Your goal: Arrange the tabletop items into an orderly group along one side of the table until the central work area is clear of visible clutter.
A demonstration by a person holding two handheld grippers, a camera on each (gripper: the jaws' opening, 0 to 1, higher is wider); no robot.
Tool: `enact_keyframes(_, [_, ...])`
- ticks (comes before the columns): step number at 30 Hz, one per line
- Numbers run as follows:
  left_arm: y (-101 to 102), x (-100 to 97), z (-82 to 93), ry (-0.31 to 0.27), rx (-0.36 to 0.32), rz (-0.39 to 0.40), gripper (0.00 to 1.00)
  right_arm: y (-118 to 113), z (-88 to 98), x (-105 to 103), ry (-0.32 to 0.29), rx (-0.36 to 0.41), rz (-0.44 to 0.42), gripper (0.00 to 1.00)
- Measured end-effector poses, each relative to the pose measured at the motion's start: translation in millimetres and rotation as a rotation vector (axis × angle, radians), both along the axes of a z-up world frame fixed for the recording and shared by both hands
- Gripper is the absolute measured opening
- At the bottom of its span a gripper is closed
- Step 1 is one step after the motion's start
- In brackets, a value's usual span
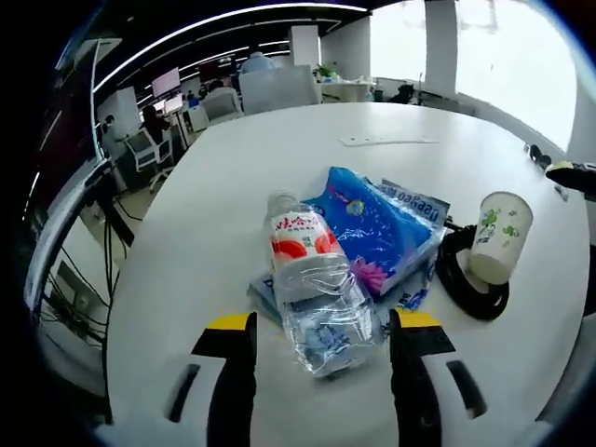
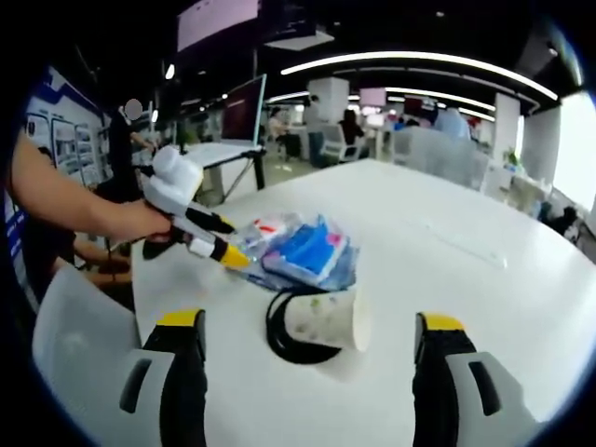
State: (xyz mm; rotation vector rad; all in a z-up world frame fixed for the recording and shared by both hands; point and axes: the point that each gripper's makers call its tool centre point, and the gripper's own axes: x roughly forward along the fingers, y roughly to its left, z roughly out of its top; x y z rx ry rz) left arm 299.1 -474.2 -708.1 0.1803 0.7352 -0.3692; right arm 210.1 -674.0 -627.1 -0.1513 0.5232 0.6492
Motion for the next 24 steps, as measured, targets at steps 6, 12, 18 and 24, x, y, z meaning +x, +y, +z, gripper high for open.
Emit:
enact_keyframes(6, [-6.3,13.4,-2.0,0.005,0.011,0.007,0.56,1.6,-0.5,3.7,0.001,-0.001,0.003,0.90])
enact_keyframes(12, [-8.8,21.2,-4.3,0.008,0.023,0.016,0.55,7.2,-0.9,9.8,0.005,0.004,0.014,0.89])
enact_keyframes(18, [-5.9,29.3,-9.6,0.023,0.035,0.018,0.56,21.0,2.4,18.5,-0.007,0.012,0.053,0.86])
enact_keyframes(24, [-10.2,29.9,-10.8,0.037,0.029,-0.007,0.54,37.2,4.4,27.1,-0.020,0.006,0.110,0.83])
